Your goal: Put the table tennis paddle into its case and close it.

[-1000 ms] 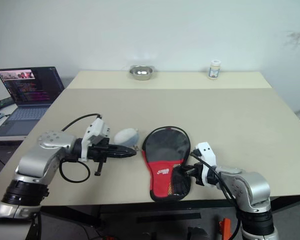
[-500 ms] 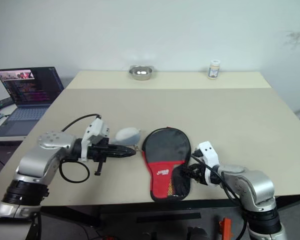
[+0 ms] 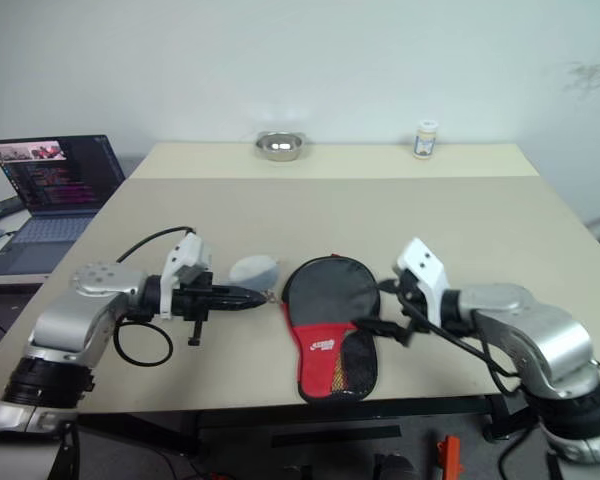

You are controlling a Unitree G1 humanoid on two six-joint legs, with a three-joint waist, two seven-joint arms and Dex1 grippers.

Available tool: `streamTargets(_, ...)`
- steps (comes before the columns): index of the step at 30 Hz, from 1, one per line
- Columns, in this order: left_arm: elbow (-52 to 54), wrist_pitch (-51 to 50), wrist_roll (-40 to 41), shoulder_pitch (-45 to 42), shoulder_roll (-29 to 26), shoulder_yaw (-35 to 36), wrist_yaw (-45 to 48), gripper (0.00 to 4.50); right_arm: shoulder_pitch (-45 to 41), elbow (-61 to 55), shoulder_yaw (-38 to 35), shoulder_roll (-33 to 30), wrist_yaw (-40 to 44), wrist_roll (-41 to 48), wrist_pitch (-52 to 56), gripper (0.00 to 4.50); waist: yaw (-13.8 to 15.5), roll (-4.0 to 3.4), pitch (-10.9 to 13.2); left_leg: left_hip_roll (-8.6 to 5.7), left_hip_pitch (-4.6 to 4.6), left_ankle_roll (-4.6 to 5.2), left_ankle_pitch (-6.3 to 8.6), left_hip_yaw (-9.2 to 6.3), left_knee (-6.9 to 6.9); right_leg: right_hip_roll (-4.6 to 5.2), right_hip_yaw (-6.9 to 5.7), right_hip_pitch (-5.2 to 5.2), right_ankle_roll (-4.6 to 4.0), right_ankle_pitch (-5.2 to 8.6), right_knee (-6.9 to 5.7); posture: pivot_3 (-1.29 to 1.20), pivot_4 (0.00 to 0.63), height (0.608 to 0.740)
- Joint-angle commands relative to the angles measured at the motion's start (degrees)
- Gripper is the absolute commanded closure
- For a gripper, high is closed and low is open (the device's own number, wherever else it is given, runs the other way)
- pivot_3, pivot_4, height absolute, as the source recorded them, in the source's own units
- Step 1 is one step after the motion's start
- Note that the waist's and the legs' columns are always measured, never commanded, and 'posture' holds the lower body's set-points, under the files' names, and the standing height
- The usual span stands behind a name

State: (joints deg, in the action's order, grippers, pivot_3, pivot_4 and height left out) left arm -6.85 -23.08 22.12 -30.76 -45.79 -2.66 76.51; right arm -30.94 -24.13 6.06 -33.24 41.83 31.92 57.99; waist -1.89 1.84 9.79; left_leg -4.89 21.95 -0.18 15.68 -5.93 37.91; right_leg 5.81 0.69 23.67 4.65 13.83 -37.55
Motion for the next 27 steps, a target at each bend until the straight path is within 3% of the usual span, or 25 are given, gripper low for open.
streamTargets(1,-4.00,2.86,-0.80,-2.23,-0.13,3.74,-3.19,3.95,-2.38,5.28,4.89,6.70,-2.67,-3.65,-5.79,0.00,0.05,0.01,0.00,0.03,0.00,-0.01,0.00,0.00,0.02,-0.01,-0.01,0.00,-0.01,0.00,0.01,0.00,0.150,0.740)
streamTargets(5,-9.83,6.98,-1.53,-3.62,0.05,6.08,-5.40,2.45,-2.55,10.96,11.36,11.05,-3.35,-9.45,-11.55,0.00,0.09,0.01,0.00,0.00,0.18,-0.19,-0.09,0.02,0.04,0.00,0.02,0.21,-0.04,-0.02,0.02,0.00,0.150,0.740)
streamTargets(11,-18.97,14.00,-6.13,-5.54,0.38,6.79,-10.15,0.21,-1.14,13.78,14.93,13.61,-3.15,-12.80,-14.74,0.00,0.09,0.00,0.00,-0.05,0.53,-0.28,-0.12,0.01,0.06,0.01,0.04,0.54,-0.04,-0.03,0.00,0.00,0.150,0.740)
streamTargets(17,-29.94,20.06,-10.44,-10.35,1.95,3.42,-7.71,0.09,-1.60,16.45,15.34,16.01,-4.52,-15.65,-16.36,0.00,0.09,0.01,0.00,-0.06,0.53,-0.26,-0.11,0.00,0.09,0.00,0.02,0.54,-0.04,-0.03,-0.06,0.00,0.150,0.740)
streamTargets(27,-48.58,28.13,-18.65,-24.80,9.55,-2.75,-5.32,0.09,-1.07,16.52,14.85,17.32,-5.38,-18.14,-16.42,0.00,-0.09,0.02,-0.01,-0.17,0.62,-0.26,-0.11,-0.06,0.18,0.02,-0.04,0.58,-0.03,-0.04,-0.14,0.00,0.150,0.740)
